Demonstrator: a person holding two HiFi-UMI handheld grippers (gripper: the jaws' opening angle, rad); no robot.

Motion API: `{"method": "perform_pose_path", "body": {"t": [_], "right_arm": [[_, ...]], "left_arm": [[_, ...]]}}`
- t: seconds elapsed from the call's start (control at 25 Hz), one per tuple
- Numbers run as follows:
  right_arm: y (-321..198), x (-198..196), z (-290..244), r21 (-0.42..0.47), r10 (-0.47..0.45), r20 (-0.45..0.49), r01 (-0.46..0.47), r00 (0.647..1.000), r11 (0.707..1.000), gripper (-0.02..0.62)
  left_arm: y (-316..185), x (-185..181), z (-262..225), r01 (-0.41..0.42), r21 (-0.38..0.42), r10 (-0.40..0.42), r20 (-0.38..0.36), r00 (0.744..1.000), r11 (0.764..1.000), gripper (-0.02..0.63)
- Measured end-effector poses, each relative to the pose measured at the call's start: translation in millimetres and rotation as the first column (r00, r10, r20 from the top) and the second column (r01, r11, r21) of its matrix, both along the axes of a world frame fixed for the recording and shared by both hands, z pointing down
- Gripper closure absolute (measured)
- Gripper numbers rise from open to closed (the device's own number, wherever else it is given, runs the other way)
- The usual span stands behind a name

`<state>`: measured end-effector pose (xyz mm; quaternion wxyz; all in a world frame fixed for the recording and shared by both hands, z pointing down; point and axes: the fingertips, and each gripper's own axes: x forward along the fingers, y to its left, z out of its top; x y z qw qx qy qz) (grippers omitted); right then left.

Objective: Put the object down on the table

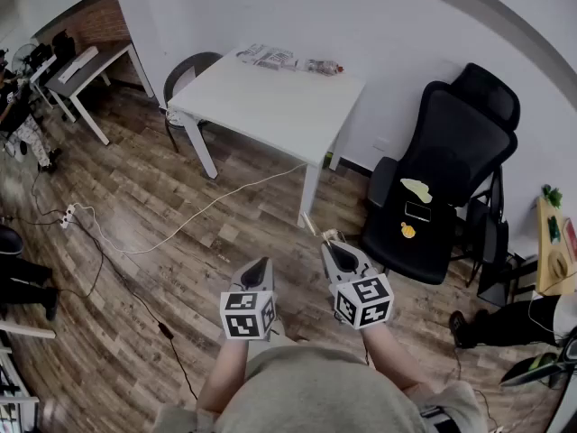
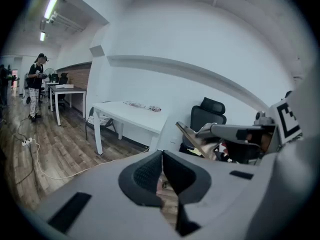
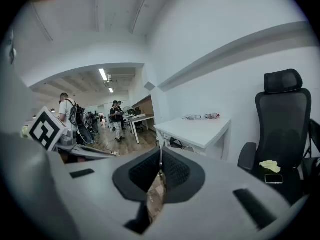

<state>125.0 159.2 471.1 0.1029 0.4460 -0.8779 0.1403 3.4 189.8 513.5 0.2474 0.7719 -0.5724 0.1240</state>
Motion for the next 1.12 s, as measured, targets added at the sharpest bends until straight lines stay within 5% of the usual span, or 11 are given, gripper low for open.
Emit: {"method": "perform_pose_path", "body": {"t": [0.52, 1.12], "right_arm": [[78, 38, -21, 0.054, 0.006, 0.05, -0.009, 0.999, 0.998, 0.586], [84, 42, -21, 0.054, -0.003, 0.063, 0.0, 0.998, 0.999, 0.586]], "left_arm": [[72, 32, -20, 0.041, 0.032, -0.042, 0.034, 0.999, 0.999, 0.595], [85, 40, -18, 0.038, 0.042, -0.039, 0.025, 0.999, 0.998, 0.595]]}}
